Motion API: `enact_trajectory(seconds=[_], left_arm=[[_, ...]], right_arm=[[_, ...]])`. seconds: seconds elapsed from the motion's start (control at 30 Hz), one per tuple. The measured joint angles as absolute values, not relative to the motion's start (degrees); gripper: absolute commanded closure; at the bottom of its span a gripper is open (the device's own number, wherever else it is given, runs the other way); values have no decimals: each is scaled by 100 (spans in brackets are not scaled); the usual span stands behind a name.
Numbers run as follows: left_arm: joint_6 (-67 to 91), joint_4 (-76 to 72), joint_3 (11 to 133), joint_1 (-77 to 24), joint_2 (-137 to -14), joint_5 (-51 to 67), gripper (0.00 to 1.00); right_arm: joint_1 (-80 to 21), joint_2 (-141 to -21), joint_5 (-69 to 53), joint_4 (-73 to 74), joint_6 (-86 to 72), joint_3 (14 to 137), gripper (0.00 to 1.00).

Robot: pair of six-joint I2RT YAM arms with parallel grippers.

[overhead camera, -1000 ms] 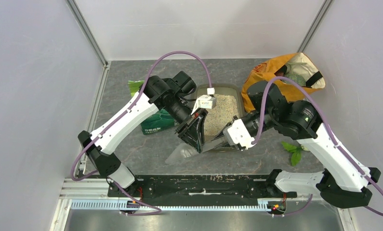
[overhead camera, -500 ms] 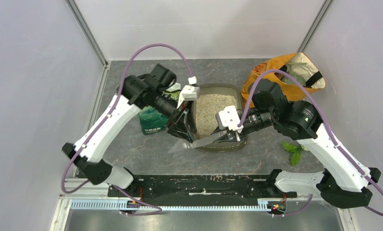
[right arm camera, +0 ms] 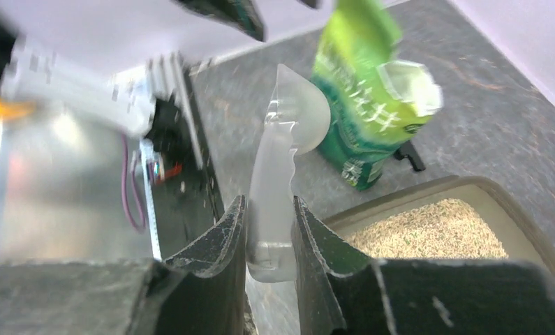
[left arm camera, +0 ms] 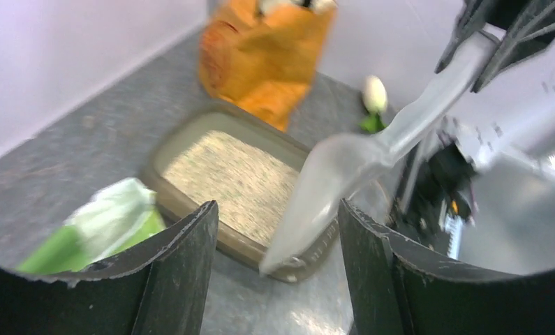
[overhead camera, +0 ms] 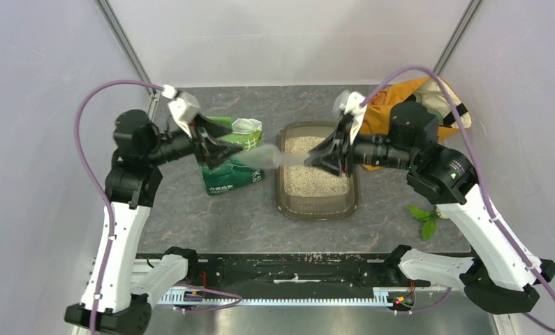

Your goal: Fill the litter box with clean litter

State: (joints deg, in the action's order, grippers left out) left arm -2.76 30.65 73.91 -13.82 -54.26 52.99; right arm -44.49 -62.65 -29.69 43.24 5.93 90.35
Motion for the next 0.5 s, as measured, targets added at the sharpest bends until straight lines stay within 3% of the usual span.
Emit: enact_trajectory(seconds=[0.17,0.5], left_arm=[[1680,1052,7251,-189,-5819,5946,27],[4060,-1288,7273,-167,-6604,6460,28]], right_arm=[[-3190,-6307,-2980,3350,-1096,9035,100],[-2574,-6630,-3962,1667,-3402,9035,100]])
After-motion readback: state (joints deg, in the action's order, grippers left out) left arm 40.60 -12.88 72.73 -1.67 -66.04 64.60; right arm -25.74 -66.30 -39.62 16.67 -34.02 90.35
